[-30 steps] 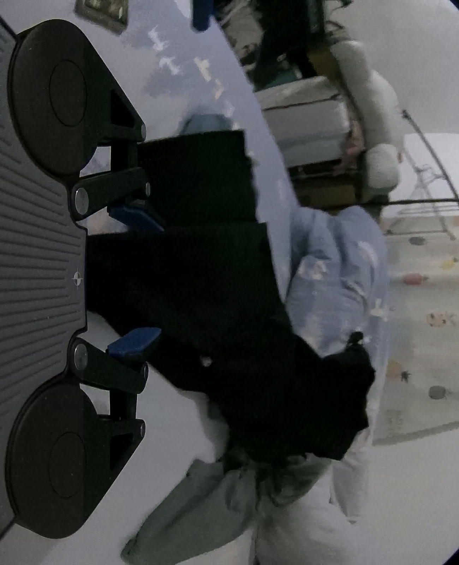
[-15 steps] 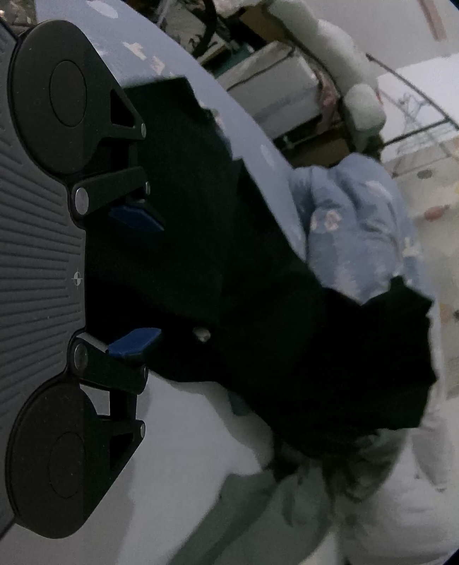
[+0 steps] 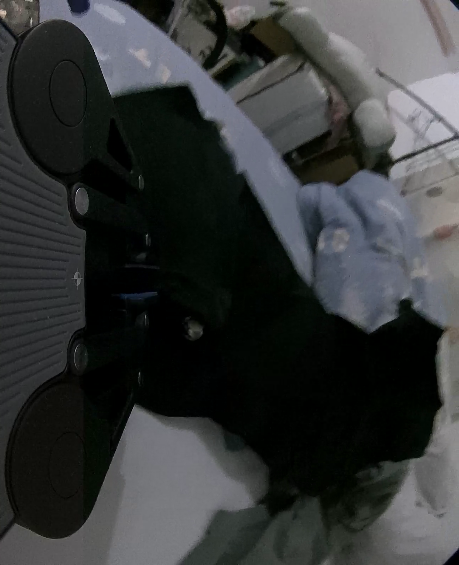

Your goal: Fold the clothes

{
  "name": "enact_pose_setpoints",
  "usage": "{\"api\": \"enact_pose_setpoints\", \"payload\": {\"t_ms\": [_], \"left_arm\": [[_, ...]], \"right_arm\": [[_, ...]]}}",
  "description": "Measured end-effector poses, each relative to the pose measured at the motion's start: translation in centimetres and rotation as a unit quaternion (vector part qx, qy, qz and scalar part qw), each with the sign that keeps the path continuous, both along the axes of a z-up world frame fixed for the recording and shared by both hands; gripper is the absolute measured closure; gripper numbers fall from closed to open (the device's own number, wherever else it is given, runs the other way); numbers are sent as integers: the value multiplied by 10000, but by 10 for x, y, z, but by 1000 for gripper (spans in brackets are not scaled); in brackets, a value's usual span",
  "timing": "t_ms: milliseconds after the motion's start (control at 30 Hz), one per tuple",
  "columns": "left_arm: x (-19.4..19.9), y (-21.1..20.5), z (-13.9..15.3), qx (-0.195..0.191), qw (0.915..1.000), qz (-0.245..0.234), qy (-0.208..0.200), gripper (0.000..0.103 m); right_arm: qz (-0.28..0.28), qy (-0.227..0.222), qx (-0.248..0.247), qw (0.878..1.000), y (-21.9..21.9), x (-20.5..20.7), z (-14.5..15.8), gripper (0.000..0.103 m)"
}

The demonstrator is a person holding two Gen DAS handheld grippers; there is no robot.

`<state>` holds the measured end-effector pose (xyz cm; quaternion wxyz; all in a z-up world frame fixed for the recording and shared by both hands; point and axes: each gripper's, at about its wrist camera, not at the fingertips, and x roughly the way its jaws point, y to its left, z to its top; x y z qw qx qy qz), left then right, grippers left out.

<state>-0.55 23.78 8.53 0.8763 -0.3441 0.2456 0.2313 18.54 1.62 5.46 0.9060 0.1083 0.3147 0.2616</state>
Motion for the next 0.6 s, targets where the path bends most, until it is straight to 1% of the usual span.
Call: {"api": "enact_pose_setpoints", "payload": {"t_ms": [67, 133, 233, 333, 400, 500, 533, 567, 600], "left_arm": [[0, -2, 1, 10, 10000, -25, -33, 0], [-1, -2, 3, 13, 10000, -26, -68, 0], [-4, -2, 4, 5, 9999, 38, -126, 0], [-6, -2, 5, 3, 9998, 67, -179, 0], [-5, -6, 6, 24, 9998, 10, -195, 0], [-3, -14, 6, 53, 9997, -124, -218, 0], [-2, -17, 7, 67, 9996, -172, -217, 0], [0, -21, 6, 71, 9995, -229, -221, 0], [1, -24, 6, 61, 9992, -309, -229, 0]], "right_arm": [[-86, -255, 221, 9994, -13, -11, 21, 92], [-358, -535, 535, 9965, -35, -22, 49, 93], [-1011, -999, 1026, 9845, -85, -39, 96, 94], [-1817, -1455, 1394, 9625, -146, -60, 137, 96], [-2330, -1601, 1626, 9453, -186, -74, 155, 96], [-3083, -1734, 1975, 9143, -243, -99, 168, 97], [-3338, -1747, 2104, 9021, -263, -110, 170, 97], [-3517, -1737, 2203, 8931, -281, -121, 170, 97], [-3590, -1717, 2267, 8890, -295, -130, 169, 97]]}}
